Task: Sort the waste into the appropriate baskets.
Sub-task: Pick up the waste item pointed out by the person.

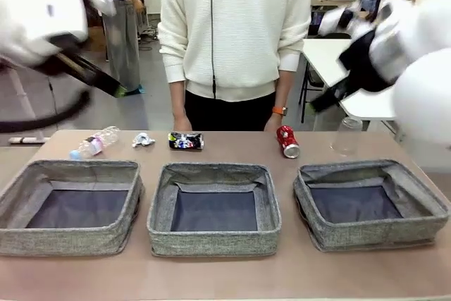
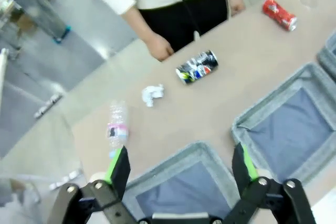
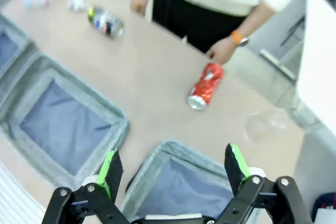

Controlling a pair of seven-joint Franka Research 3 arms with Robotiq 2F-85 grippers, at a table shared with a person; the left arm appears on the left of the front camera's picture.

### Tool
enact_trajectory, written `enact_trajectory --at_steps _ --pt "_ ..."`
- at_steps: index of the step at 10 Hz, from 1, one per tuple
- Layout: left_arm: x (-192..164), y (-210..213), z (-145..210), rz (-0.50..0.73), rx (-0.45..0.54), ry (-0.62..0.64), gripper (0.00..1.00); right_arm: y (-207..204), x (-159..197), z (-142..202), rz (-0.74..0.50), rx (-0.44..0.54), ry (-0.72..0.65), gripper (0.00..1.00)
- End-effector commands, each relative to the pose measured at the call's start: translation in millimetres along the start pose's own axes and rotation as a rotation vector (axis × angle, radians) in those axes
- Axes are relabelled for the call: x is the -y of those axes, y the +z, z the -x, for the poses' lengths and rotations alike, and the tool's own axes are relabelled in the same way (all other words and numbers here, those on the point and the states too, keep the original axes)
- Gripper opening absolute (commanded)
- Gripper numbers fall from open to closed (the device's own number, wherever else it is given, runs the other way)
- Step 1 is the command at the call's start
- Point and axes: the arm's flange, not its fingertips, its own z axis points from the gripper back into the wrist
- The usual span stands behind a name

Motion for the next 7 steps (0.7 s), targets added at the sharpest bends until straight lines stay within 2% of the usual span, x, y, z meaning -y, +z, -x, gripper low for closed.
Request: enact_trajectory --at_steps 1,2,3,4,5,6,7 --pt "3.8 -55.8 4.6 0.057 -0.031 -0.032 1.00 -53.6 -2.2 7.3 -0.035 -0.057 0.046 1.00" --pt "0.0 0.0 0.0 0.000 0.000 0.000 1.00 0.0 0.0 0.0 0.000 0.000 0.000 1.00" --pt "13.1 -22.1 -0.9 0.386 -0.037 -0.224 1.00 -11.4 -3.4 3.7 -0.016 -0.041 -0.053 1.00" --pt "4.3 -24.6 1.1 0.428 -0.067 -0.134 1.00 -6.8 2.0 14.0 -0.046 -0.043 -0.104 1.00" --pt "-11.0 -20.7 7.5 0.515 -0.045 -0.060 1.00 1.9 14.3 26.1 -0.094 -0.034 -0.195 1.00" --pt "-34.3 -21.1 18.8 0.680 -0.038 0.053 1.00 12.8 34.5 39.8 -0.218 -0.013 -0.337 1.00" --pt "-66.1 -21.2 39.2 0.855 0.028 0.165 1.00 27.6 63.9 52.9 -0.478 -0.030 -0.528 1.00"
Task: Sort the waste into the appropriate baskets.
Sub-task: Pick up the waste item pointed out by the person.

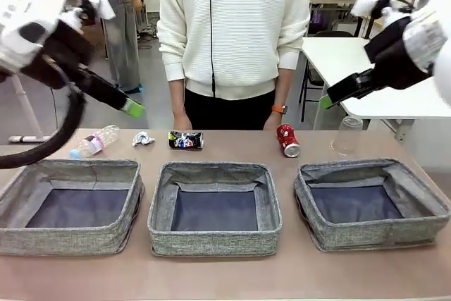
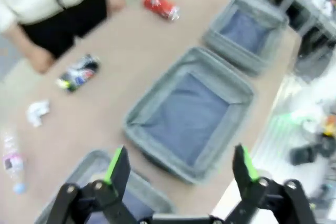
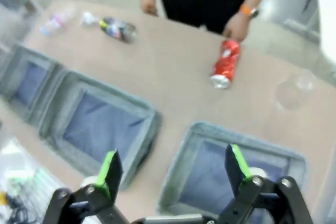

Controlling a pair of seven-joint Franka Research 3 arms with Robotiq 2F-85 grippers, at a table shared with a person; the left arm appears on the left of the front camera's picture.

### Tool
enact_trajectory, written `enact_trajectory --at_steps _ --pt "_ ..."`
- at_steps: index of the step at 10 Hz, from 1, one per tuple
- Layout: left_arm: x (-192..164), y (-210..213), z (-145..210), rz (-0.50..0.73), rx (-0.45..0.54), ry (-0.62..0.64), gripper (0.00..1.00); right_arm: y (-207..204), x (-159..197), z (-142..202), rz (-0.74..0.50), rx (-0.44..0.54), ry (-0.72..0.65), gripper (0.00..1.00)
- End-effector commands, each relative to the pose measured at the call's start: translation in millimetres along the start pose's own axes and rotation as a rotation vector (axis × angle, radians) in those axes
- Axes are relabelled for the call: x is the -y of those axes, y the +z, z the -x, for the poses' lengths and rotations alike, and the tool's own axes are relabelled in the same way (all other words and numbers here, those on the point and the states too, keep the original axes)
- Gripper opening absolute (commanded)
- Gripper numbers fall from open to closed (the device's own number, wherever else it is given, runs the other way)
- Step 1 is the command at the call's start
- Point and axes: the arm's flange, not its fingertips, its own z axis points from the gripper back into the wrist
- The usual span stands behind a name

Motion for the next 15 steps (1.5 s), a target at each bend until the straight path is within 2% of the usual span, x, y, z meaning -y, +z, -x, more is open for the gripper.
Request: enact_trajectory --at_steps 1,2,3,4,5,6,7,8,15 --pt "-55.5 64.9 38.3 0.261 0.197 0.267 1.00 41.2 60.5 30.4 -0.295 0.007 -0.448 1.00" --pt "-76.0 81.9 68.0 0.298 0.328 0.381 1.00 54.1 99.0 48.4 -0.472 0.081 -0.526 1.00" --pt "-91.4 92.4 102.7 0.315 0.448 0.497 1.00 55.5 142.7 67.4 -0.564 0.114 -0.681 1.00" --pt "-99.5 94.5 126.3 0.305 0.507 0.559 1.00 53.6 169.5 82.3 -0.638 0.165 -0.768 1.00" --pt "-107.5 95.1 145.7 0.319 0.560 0.606 1.00 52.1 180.7 91.9 -0.680 0.228 -0.796 1.00" --pt "-111.9 92.2 154.0 0.316 0.583 0.661 1.00 46.8 183.9 94.3 -0.673 0.248 -0.804 1.00" --pt "-115.2 83.4 147.9 0.297 0.533 0.711 1.00 36.9 183.9 92.1 -0.610 0.263 -0.801 1.00" --pt "-144.6 135.6 140.6 0.326 0.561 0.647 1.00 66.2 196.8 102.3 -0.654 0.197 -0.764 1.00" --pt "-144.6 135.6 140.6 0.326 0.561 0.647 1.00 66.2 196.8 102.3 -0.654 0.197 -0.764 1.00"
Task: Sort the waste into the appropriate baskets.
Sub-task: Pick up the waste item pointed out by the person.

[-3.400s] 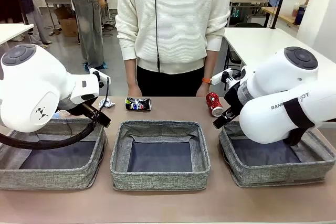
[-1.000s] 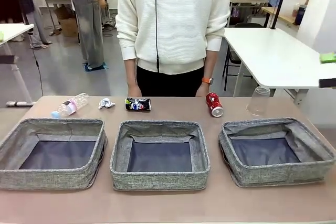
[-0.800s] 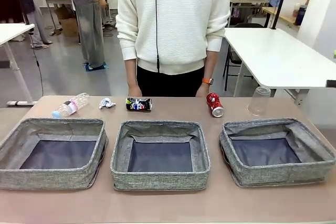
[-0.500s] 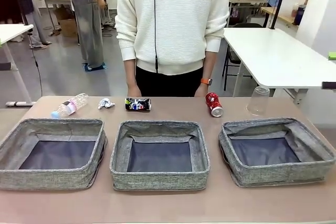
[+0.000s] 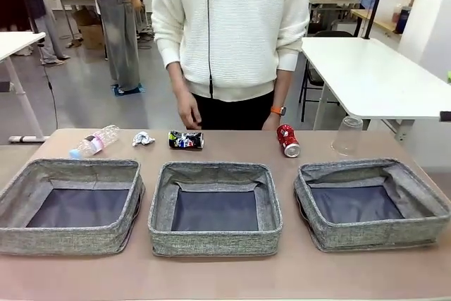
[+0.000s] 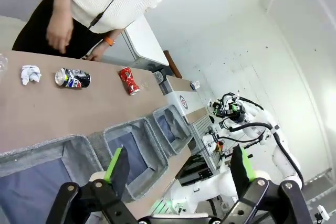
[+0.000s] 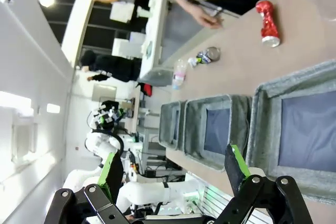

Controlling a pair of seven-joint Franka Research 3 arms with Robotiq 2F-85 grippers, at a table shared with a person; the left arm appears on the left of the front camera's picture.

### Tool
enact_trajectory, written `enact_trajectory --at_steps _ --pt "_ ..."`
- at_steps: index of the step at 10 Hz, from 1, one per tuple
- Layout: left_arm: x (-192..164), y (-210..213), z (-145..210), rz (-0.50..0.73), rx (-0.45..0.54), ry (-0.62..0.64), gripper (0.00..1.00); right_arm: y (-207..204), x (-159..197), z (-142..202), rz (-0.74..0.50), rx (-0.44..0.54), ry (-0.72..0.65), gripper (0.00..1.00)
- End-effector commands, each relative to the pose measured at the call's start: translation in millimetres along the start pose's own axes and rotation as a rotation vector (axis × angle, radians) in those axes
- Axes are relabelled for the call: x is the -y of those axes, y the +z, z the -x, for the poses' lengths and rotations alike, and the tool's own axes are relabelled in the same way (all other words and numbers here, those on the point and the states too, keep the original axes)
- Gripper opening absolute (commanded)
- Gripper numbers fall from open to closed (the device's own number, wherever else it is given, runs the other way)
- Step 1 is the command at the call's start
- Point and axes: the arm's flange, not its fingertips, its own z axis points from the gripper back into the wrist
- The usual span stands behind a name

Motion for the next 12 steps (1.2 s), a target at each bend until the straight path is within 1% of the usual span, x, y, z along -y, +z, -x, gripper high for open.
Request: enact_trajectory --at_steps 1,10,11,12 --pt "-1.3 -1.5 -2.0 0.020 0.014 -0.027 1.00 -2.4 -0.4 -4.3 -0.020 0.011 0.029 1.00" --pt "-1.3 -1.5 -2.0 0.020 0.014 -0.027 1.00 -2.4 -0.4 -4.3 -0.020 0.011 0.029 1.00" --pt "-1.2 -0.4 0.4 -0.001 0.001 -0.002 1.00 -2.4 -0.4 -4.3 -0.020 0.011 0.029 1.00" --pt "12.5 -21.9 -7.4 -0.215 -0.056 -0.107 1.00 -2.4 -0.4 -4.3 -0.020 0.011 0.029 1.00"
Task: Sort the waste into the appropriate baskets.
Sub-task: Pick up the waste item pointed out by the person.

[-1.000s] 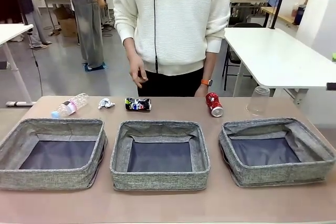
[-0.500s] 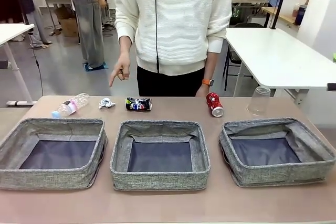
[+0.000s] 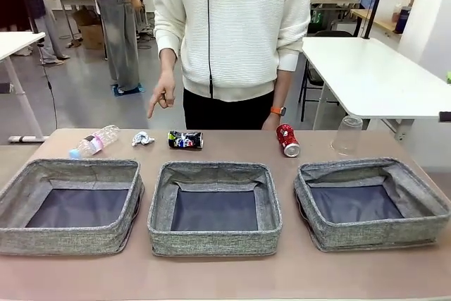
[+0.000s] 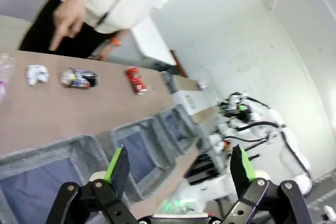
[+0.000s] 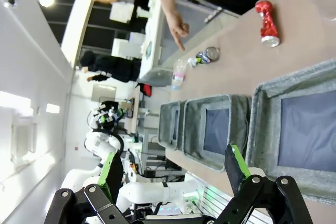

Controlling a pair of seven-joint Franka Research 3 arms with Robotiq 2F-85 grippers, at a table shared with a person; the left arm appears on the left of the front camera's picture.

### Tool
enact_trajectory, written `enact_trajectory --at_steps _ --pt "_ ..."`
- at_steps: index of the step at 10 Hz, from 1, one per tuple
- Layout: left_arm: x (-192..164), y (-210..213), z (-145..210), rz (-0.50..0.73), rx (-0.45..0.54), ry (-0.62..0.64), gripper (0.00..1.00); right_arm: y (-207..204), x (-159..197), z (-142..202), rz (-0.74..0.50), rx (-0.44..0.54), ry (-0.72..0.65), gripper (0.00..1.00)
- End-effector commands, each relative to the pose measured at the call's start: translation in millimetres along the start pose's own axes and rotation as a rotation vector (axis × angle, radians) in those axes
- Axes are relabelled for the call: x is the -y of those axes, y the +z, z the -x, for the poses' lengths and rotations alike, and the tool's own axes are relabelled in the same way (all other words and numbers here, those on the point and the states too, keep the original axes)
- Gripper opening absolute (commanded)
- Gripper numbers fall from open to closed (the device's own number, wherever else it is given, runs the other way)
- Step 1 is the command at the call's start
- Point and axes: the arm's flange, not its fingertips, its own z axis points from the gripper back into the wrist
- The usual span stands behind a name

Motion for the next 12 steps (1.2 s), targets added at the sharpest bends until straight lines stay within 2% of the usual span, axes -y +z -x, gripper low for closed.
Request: enact_trajectory --at_steps 1,2,4,5,6,7,9,10,11,12 --pt "23.0 -51.9 -20.5 -0.322 -0.183 -0.158 1.00 -1.8 -1.1 -5.7 -0.021 0.011 0.027 1.00" --pt "26.8 -117.9 -32.3 -0.477 -0.383 -0.231 1.00 -1.8 -1.1 -5.7 -0.021 0.011 0.027 1.00" --pt "13.4 -239.5 -22.2 -0.737 -0.777 -0.350 1.00 -1.8 -1.1 -5.7 -0.021 0.011 0.027 1.00" --pt "3.1 -277.7 -17.1 -0.790 -0.878 -0.362 1.00 -1.8 -1.1 -5.7 -0.021 0.011 0.027 1.00" --pt "4.0 -286.7 -26.9 -0.741 -0.835 -0.283 1.00 -1.8 -1.1 -5.7 -0.021 0.011 0.027 1.00" --pt "36.1 -262.8 10.4 -0.547 -0.485 -0.333 1.00 -1.8 -1.1 -5.7 -0.021 0.011 0.027 1.00" --pt "36.1 -262.8 10.4 -0.547 -0.485 -0.333 1.00 -1.8 -1.1 -5.7 -0.021 0.011 0.027 1.00" --pt "16.3 -298.3 9.0 -0.611 -0.581 -0.315 1.00 -1.8 -1.1 -5.7 -0.021 0.011 0.027 1.00" --pt "-0.5 -309.2 -7.6 -0.859 -0.541 -0.146 1.00 -1.8 -1.1 -5.7 -0.021 0.011 0.027 1.00" --pt "-25.6 -325.0 -37.5 -1.011 -0.524 -0.027 1.00 -1.8 -1.1 -5.7 -0.021 0.011 0.027 1.00"
